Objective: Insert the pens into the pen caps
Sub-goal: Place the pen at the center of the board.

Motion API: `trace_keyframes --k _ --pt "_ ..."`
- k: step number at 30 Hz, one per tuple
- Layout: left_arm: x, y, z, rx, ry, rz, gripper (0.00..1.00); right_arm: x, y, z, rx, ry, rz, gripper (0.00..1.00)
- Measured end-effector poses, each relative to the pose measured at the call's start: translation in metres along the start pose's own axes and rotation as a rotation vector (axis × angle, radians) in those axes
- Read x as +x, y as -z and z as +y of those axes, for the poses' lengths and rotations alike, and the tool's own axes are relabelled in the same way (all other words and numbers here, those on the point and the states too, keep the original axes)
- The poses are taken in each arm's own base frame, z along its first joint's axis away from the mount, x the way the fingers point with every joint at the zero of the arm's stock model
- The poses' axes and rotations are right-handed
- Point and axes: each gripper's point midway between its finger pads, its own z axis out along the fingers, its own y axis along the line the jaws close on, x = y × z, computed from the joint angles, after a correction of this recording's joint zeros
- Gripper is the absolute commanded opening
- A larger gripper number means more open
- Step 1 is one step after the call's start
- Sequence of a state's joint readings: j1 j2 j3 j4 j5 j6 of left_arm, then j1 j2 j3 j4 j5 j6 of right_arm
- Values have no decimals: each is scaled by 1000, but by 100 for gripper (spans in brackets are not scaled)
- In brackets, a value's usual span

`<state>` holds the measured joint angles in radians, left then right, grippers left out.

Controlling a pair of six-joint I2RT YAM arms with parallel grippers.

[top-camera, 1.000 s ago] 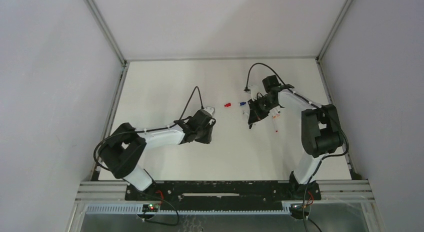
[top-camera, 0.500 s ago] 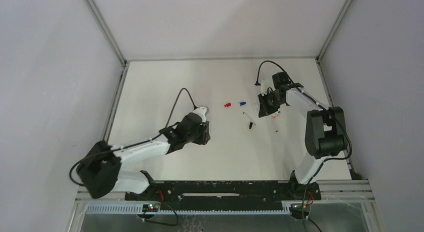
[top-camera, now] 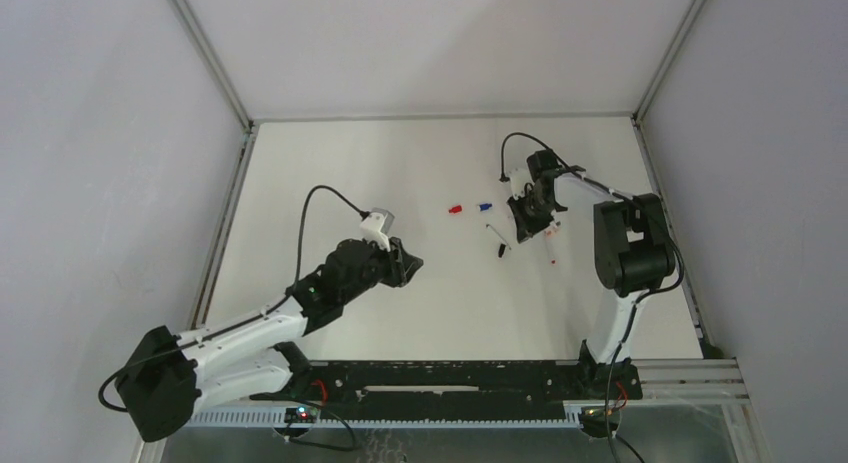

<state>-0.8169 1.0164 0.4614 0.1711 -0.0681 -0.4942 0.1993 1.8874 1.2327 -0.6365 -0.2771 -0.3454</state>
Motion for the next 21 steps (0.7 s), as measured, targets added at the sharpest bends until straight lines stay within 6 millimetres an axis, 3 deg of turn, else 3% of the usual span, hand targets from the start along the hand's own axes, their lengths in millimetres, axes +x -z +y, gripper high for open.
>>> trace_keyframes --k 6,21 --pt "-10 7 -6 30 8 -52 40 0 0 -1 9 1 8 27" --pt "-24 22 -12 74 13 -127 41 5 5 -2 -41 -40 7 33"
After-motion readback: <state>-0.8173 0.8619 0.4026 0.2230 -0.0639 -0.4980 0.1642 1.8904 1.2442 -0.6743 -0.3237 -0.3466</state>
